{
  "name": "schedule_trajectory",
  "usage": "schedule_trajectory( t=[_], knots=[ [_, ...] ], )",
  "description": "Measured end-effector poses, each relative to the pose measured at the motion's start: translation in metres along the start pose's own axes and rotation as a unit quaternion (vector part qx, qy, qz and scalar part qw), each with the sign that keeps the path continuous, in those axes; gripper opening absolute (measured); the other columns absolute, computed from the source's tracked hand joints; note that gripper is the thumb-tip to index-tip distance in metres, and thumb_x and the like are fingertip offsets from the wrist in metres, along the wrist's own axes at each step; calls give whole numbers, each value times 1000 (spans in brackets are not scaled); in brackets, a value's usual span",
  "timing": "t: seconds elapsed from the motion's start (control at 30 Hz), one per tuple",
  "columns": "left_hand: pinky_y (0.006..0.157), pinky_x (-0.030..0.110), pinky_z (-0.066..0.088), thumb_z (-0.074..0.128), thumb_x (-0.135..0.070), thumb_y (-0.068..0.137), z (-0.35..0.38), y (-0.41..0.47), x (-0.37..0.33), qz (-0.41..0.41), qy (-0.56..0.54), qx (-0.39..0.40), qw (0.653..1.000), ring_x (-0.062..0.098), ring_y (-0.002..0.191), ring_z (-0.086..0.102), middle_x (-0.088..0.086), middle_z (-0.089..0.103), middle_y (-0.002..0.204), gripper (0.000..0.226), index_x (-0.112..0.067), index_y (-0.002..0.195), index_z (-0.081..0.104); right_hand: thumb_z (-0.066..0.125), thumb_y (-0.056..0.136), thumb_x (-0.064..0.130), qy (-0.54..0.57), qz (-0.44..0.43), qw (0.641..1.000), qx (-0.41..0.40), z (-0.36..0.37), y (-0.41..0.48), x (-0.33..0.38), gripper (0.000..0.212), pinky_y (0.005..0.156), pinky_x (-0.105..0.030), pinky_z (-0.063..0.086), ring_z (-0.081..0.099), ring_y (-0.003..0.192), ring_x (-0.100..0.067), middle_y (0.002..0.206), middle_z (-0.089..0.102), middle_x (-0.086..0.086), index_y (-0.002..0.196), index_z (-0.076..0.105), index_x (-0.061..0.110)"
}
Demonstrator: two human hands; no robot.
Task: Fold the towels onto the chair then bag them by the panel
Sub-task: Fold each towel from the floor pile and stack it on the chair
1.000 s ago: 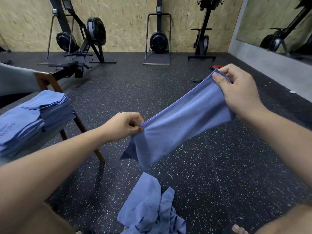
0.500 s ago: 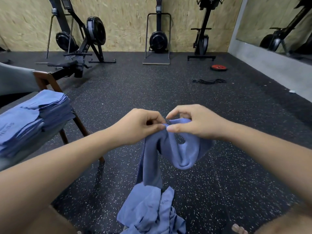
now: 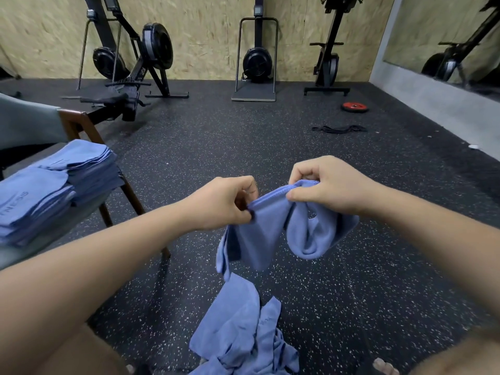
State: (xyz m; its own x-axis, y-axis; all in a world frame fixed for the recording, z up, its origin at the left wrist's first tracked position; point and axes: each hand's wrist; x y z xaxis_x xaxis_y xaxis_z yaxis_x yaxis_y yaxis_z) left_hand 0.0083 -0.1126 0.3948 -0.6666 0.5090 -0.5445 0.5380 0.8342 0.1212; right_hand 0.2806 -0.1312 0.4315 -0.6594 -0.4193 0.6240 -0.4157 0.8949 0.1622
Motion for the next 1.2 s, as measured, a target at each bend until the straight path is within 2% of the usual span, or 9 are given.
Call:
schedule_trajectory(
  t=[0.17,0.33,0.5,0.63,0.77,0.9,0.97,1.1,1.2],
  knots=[
    [67,32,52,81,-11,80,-12,1,23,-41,7,10,999,5,63,54,-13,70,75,31,-33,91,61,81,86,24,-20,18,998,-56,-15,2,-12,12,68,-33,44,55,67,-8,75,73,-5,78,73,22],
    [73,37,54,70,-9,83,-22,-1,35,-56,26,-27,998,12,66,52,-6,73,77,29,-31,96,54,79,85,22,-14,63,991,-121,-28,3,-27,11,69,-32,47,56,65,-8,74,72,-6,76,73,21],
    [70,39,50,67,-8,85,-29,-2,38,-38,25,-53,998,14,65,46,-7,70,71,31,-30,95,47,79,85,19,8,106,982,-159,-33,3,-41,13,68,-28,48,58,61,0,68,71,9,73,74,21],
    [72,33,51,70,-8,85,-32,-3,40,-34,36,-69,996,6,62,52,-13,72,73,29,-31,89,53,80,85,20,17,131,976,-171,-34,4,-53,13,67,-27,47,57,60,2,68,70,11,73,74,20],
    [70,24,51,77,-8,81,-36,-4,40,-21,53,-82,995,5,72,70,-14,73,78,25,-30,84,66,81,84,22,7,146,973,-179,-36,5,-62,12,69,-29,49,60,65,-1,70,72,11,74,75,21],
    [65,17,50,77,-7,84,-41,-4,40,-24,66,-67,995,2,70,69,-13,76,82,23,-30,87,76,81,84,24,-2,164,969,-187,-38,6,-71,12,69,-29,50,62,70,-7,71,73,9,74,75,20],
    [66,17,53,76,-8,86,-43,-4,43,-28,66,-61,996,1,74,70,-14,77,84,24,-31,91,79,81,82,25,-7,173,968,-182,-37,5,-76,10,70,-30,51,63,70,-8,72,74,9,75,75,20],
    [81,23,58,78,-7,85,-43,-1,50,-35,71,-75,994,1,83,72,-14,78,89,25,-28,99,77,80,83,25,-14,190,965,-180,-36,5,-84,10,71,-31,51,66,74,-11,73,74,8,75,75,20],
    [81,24,59,79,-10,83,-44,0,57,-56,87,-88,991,-5,81,70,-16,77,84,23,-30,93,75,80,86,24,-11,193,962,-194,-37,5,-87,12,70,-30,49,65,75,-12,77,75,5,76,75,19]
  ],
)
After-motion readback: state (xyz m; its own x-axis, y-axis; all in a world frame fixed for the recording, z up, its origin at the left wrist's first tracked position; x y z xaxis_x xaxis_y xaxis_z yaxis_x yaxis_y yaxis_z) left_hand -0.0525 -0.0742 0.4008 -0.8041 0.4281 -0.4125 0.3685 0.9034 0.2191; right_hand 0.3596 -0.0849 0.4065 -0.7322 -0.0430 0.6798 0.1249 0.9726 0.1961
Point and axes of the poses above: each hand's wrist, its own y-axis towards the middle knuckle, its own z-axis out of the palm, x = y × z
